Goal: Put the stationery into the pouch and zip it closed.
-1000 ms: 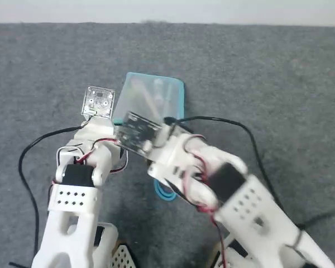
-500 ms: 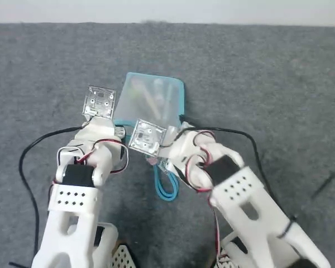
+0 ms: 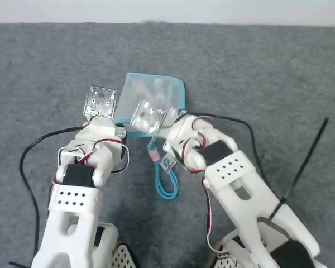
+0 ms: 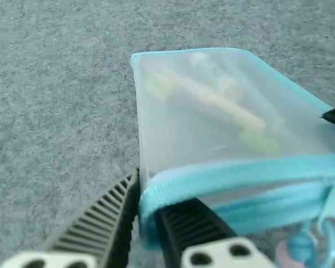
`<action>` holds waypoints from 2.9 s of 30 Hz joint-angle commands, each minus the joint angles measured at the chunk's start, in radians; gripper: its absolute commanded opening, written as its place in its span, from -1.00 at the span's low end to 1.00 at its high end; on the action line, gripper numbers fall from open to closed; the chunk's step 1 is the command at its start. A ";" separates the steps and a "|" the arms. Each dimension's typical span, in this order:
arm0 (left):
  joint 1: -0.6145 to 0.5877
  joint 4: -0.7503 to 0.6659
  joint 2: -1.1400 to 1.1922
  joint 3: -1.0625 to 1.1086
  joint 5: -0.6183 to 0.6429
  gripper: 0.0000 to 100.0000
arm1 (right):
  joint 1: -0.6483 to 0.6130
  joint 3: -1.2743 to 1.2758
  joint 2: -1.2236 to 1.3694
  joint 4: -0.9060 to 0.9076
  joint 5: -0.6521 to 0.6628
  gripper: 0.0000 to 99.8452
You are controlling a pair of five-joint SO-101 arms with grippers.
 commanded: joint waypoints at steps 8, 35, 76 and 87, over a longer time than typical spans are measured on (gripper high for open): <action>0.011 0.009 -0.094 -0.038 -0.005 -0.97 | 0.036 -0.097 0.001 -0.021 -0.058 -0.99; 0.011 0.137 -0.733 0.148 -0.002 -0.69 | 0.076 -0.443 0.268 0.147 -0.267 -0.99; 0.216 -0.064 -0.735 0.375 0.017 -0.84 | -0.071 -0.137 -0.027 0.200 -0.275 -0.99; 0.080 -0.068 -0.741 0.367 0.000 -0.98 | 0.031 -0.074 -0.025 0.180 -0.233 -0.99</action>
